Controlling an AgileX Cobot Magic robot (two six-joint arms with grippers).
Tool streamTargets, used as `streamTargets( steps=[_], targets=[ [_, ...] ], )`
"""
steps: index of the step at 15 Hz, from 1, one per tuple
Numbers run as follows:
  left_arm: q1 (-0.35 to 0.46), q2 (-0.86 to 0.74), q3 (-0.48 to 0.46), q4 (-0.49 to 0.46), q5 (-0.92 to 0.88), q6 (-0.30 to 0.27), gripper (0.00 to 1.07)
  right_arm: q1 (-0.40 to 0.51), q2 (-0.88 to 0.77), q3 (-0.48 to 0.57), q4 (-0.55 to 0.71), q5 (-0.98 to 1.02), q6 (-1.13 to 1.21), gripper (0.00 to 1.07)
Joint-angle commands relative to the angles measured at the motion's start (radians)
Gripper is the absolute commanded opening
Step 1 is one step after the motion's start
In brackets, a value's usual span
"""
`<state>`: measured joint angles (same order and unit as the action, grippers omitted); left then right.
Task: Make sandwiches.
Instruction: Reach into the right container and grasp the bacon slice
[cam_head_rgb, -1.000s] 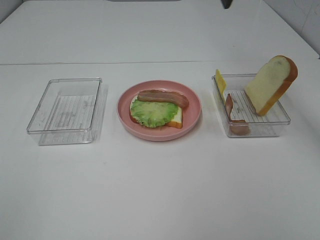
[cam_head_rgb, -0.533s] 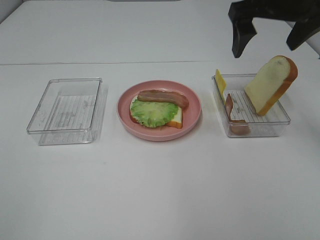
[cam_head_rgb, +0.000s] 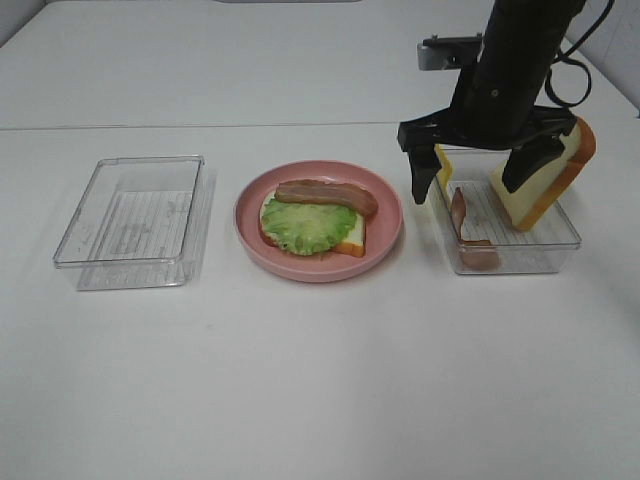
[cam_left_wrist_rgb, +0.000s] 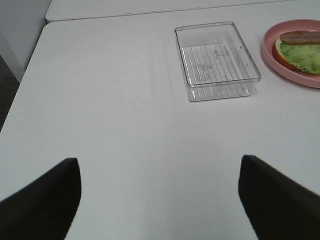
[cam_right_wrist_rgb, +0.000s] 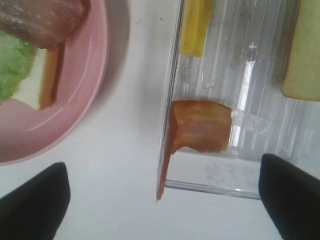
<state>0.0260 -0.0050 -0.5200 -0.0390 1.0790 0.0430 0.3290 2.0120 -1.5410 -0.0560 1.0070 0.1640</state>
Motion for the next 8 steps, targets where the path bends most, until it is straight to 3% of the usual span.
streamTargets(
  steps=[1, 4, 7, 8],
  targets=[
    [0.000, -0.013, 0.001, -0.004, -0.005, -0.002, 0.79, -0.005, 0.050, 0.004, 0.001, -0.030, -0.027, 0.98],
    [0.000, -0.013, 0.001, -0.004, -0.005, -0.002, 0.79, -0.005, 0.084, 0.004, 0.001, -0.054, -0.029, 0.95],
    [0.000, -0.013, 0.001, -0.004, -0.005, -0.002, 0.79, -0.005, 0.087, 0.004, -0.015, -0.072, -0.029, 0.76],
    [0.000, -0.013, 0.001, -0.004, -0.005, -0.002, 0.79, -0.005, 0.088, 0.004, -0.019, -0.076, -0.029, 0.41]
  ],
)
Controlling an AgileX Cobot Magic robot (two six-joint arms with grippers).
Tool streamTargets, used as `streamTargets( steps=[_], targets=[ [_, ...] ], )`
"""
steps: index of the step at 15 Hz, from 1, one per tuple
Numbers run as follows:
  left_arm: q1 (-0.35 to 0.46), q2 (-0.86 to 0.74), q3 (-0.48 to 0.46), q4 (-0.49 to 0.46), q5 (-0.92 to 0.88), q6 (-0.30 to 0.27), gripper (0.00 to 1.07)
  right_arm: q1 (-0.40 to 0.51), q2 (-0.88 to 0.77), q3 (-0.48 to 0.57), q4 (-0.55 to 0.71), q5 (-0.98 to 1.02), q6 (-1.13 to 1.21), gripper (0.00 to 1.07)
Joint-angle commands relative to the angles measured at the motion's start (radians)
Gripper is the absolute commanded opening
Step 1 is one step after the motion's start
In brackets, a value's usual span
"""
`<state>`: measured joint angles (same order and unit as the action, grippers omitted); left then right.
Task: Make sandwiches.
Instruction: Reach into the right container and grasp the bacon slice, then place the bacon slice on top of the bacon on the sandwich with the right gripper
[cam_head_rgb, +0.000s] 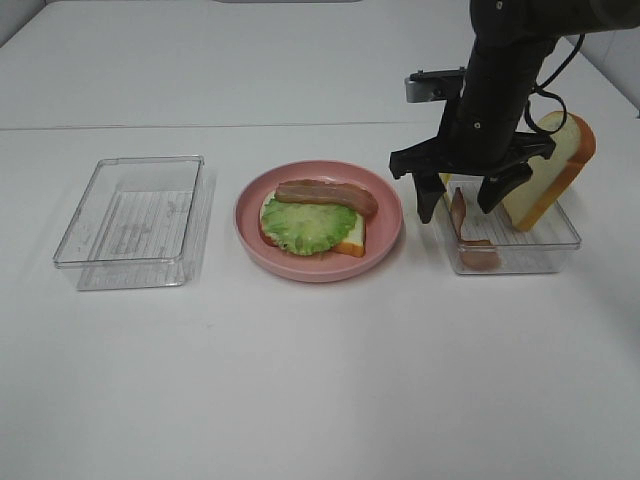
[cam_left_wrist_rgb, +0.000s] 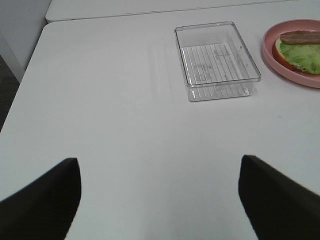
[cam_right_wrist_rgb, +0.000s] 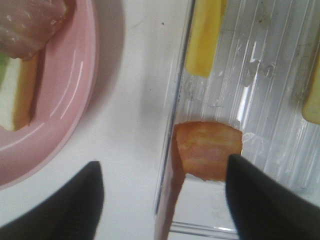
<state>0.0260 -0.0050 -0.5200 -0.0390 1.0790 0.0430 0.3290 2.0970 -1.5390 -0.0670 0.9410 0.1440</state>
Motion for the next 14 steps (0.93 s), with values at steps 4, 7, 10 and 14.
streamTargets(
  steps=[4, 7, 10, 14],
  targets=[
    [0.000, -0.013, 0.001, -0.004, -0.005, -0.002, 0.79, -0.005, 0.006, 0.002, -0.025, -0.012, 0.002, 0.18],
    [0.000, -0.013, 0.001, -0.004, -0.005, -0.002, 0.79, -0.005, 0.007, 0.002, -0.034, -0.005, 0.010, 0.00],
    [0.000, -0.013, 0.001, -0.004, -0.005, -0.002, 0.79, -0.005, -0.006, 0.001, -0.034, 0.045, 0.010, 0.00],
    [0.000, -0.013, 0.001, -0.004, -0.005, -0.002, 0.79, -0.005, -0.137, 0.001, -0.032, 0.095, -0.002, 0.00]
  ],
)
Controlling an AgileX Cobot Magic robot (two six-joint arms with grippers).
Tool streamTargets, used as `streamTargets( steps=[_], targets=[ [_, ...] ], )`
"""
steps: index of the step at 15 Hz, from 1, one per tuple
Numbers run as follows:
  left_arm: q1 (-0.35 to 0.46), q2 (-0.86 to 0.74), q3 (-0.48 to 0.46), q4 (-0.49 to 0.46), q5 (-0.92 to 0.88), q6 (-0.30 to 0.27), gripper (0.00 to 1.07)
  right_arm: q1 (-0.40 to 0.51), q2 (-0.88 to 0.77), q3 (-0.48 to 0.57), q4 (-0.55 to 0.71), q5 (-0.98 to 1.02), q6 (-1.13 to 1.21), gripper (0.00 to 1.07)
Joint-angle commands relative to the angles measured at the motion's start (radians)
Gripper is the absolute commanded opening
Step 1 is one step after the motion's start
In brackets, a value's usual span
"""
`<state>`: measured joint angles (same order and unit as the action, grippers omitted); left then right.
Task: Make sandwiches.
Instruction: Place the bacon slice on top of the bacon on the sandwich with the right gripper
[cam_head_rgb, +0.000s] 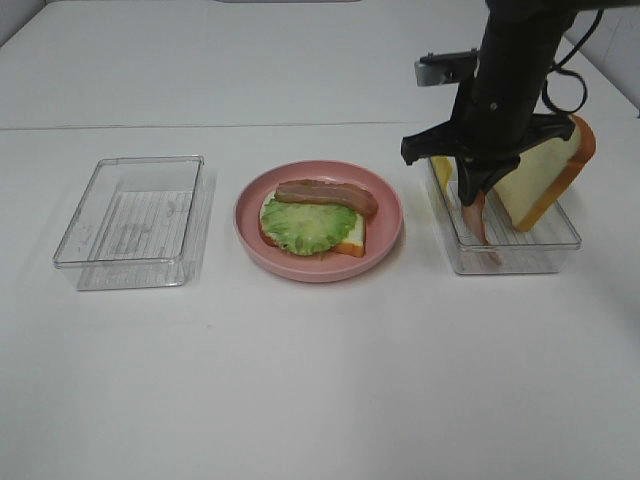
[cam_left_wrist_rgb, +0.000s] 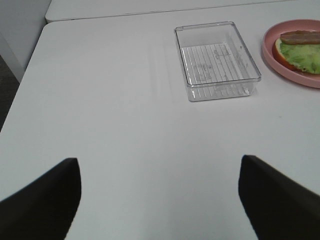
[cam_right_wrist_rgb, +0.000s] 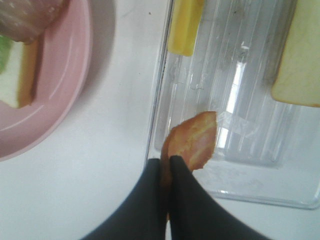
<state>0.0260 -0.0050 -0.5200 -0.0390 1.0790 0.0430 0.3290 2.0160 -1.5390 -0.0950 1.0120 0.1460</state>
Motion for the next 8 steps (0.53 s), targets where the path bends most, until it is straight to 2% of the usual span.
streamTargets(
  steps=[1, 4, 8],
  targets=[
    [0.000, -0.013, 0.001, -0.004, -0.005, -0.002, 0.79, -0.005, -0.095, 0.001, 0.005, 0.029, -0.004, 0.00],
    [0.000, -0.013, 0.001, -0.004, -0.005, -0.002, 0.79, -0.004, -0.197, 0.001, 0.078, 0.028, -0.005, 0.00],
    [0.000, -0.013, 0.001, -0.004, -0.005, -0.002, 0.79, -0.004, -0.207, 0.000, 0.330, -0.015, -0.070, 0.00]
  ],
)
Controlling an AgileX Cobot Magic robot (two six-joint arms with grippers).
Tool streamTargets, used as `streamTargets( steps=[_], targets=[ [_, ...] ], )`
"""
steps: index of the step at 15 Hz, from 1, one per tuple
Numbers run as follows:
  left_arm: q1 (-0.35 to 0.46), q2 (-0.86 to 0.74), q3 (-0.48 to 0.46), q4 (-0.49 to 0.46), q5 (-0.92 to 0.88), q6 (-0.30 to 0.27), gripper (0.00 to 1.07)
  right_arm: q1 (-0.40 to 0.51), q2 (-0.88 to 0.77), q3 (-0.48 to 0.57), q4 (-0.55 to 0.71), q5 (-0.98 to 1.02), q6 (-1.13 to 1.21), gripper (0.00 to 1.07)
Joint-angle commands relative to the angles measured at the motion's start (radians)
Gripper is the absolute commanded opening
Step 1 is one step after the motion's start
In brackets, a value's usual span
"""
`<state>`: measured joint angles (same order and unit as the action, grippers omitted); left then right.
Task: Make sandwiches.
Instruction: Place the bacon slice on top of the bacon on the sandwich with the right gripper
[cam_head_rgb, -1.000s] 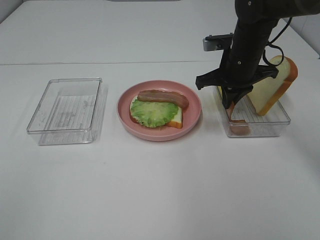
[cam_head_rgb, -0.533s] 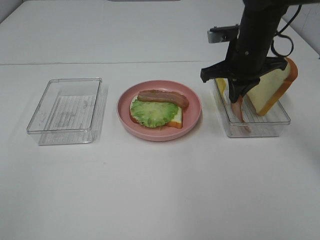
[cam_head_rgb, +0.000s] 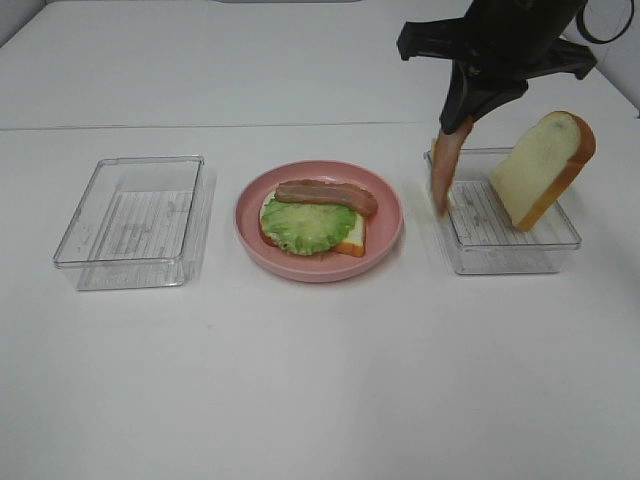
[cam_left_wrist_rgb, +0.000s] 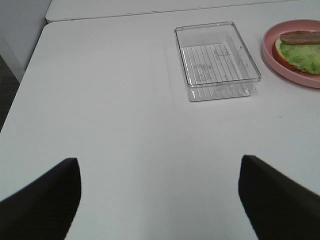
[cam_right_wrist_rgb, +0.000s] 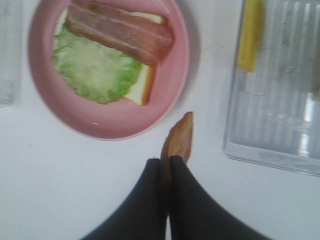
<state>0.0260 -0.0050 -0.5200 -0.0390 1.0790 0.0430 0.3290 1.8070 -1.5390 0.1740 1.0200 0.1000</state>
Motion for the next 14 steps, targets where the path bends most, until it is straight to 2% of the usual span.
streamTargets(
  steps=[1, 2, 5, 7, 8, 11, 14],
  targets=[
    [0.000, -0.013, 0.001, -0.004, -0.005, -0.002, 0.79, -0.003, 0.006, 0.000, 0.135, -0.050, -0.035, 0.00],
    [0.000, -0.013, 0.001, -0.004, -0.005, -0.002, 0.79, -0.003, 0.011, 0.000, 0.240, -0.098, -0.052, 0.00],
    [0.000, -0.013, 0.001, -0.004, -0.005, -0.002, 0.79, 0.017, 0.033, 0.000, 0.331, -0.161, -0.053, 0.00],
    [0.000, -0.013, 0.001, -0.004, -0.005, -0.002, 0.79, 0.098, 0.065, -0.001, 0.332, -0.230, -0.037, 0.00],
    [0.000, -0.013, 0.001, -0.004, -0.005, -0.002, 0.79, 0.111, 0.074, -0.002, 0.336, -0.242, -0.035, 0.00],
    [0.000, -0.013, 0.001, -0.004, -0.005, -0.002, 0.79, 0.197, 0.166, -0.075, 0.346, -0.269, -0.033, 0.00],
    [0.000, -0.013, 0.001, -0.004, -0.005, -0.002, 0.79, 0.234, 0.242, -0.152, 0.355, -0.282, -0.013, 0.00]
  ],
)
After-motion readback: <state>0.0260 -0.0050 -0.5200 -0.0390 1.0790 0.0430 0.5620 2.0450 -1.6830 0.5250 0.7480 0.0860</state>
